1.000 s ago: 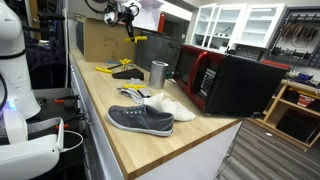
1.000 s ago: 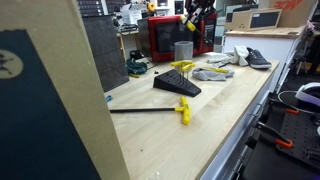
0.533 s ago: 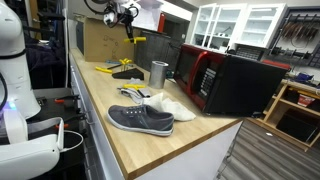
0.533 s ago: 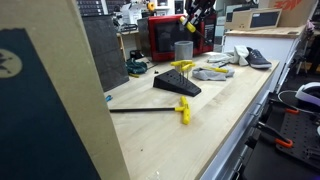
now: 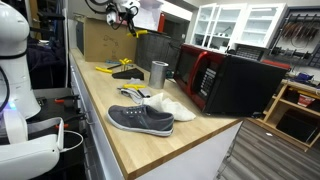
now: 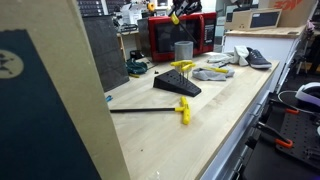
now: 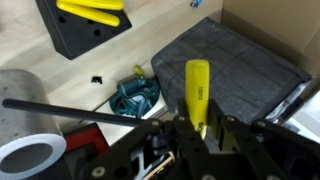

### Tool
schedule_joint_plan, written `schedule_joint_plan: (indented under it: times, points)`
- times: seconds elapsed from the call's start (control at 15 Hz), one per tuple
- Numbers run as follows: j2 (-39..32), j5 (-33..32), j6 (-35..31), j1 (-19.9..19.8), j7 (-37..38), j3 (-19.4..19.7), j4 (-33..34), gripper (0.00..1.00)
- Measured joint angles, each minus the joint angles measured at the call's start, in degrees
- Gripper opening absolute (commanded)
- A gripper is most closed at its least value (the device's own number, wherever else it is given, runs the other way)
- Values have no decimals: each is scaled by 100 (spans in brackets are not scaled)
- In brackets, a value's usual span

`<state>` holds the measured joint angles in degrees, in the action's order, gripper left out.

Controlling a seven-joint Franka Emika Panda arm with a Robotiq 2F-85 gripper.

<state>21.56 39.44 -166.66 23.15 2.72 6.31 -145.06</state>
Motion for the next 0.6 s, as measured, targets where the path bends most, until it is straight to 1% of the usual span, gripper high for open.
schedule_joint_plan:
  times: [0.2, 0.6]
  points:
    - [-148, 612, -239, 524, -381, 553, 435, 6]
    - [-291, 1694, -269, 1420, -1342, 1730, 1147, 6]
